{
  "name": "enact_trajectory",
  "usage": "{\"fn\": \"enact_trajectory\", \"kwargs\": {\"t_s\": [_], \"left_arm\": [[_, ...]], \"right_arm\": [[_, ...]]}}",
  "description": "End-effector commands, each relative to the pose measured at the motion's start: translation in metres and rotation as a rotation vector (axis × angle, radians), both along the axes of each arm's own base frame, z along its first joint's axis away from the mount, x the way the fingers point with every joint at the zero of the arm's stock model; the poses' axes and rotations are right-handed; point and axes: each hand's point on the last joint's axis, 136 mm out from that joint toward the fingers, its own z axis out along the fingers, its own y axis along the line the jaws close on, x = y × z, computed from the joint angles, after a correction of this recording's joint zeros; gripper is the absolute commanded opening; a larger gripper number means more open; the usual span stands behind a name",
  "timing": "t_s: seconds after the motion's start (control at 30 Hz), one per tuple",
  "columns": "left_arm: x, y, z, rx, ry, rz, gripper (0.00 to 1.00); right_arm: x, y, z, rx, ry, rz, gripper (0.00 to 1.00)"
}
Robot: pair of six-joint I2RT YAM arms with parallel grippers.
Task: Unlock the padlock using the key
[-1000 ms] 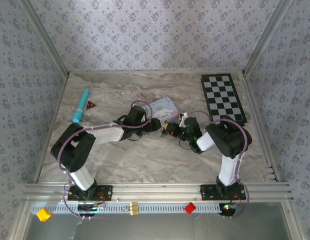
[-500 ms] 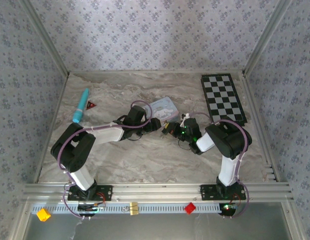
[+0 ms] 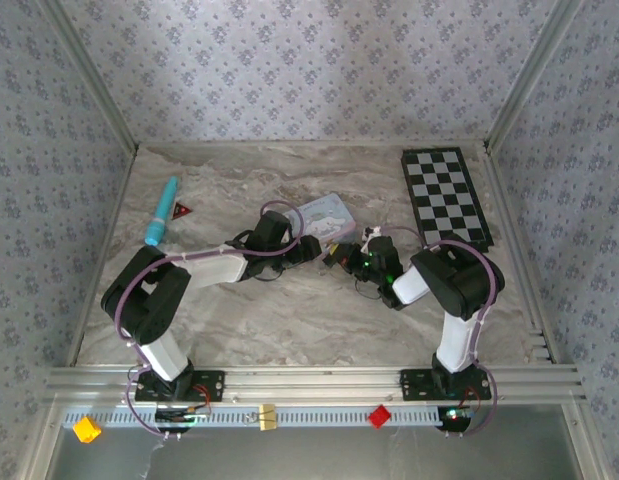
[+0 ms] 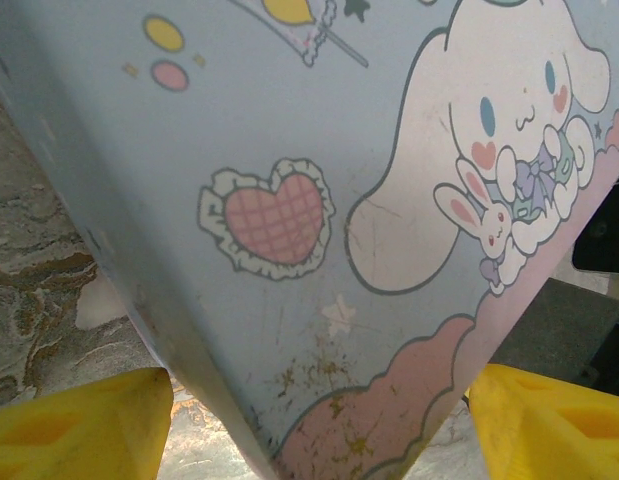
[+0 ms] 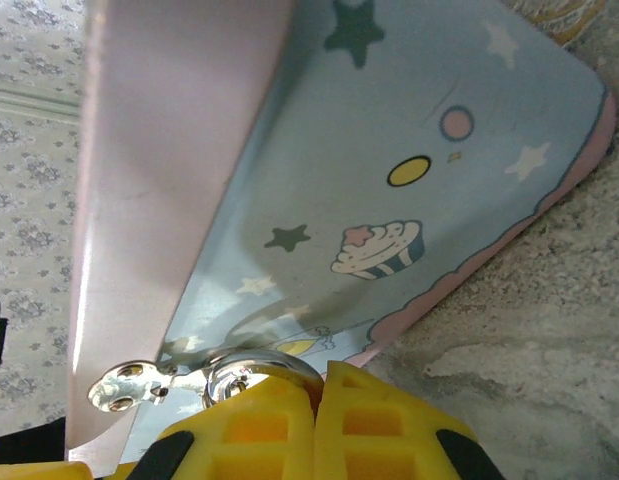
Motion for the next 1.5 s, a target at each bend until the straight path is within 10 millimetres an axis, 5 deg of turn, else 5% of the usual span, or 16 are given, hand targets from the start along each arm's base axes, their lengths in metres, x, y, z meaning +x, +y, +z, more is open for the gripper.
{"fn": "enact_trajectory", "kwargs": {"t_s": [0.0,1.0,1.47], "left_arm": [[0.008,0.001,0.01,-0.016,-0.025,0.023,0.78],[0.025,0.028,0.009,0.004,-0.028,0.084,0.78],[0.064,0.073,0.007,0.113,-0.063,0.142,0.79]], "right_arm": [[0.004,0.002,0.025,0.063,-0.057,-0.023,0.0],[-0.008,-0.034,0.036,-0.03,-0.049,-0.092,0.0],[-0.057,-0.098,0.046,-0.553,-0.04,0.089,0.0]]}}
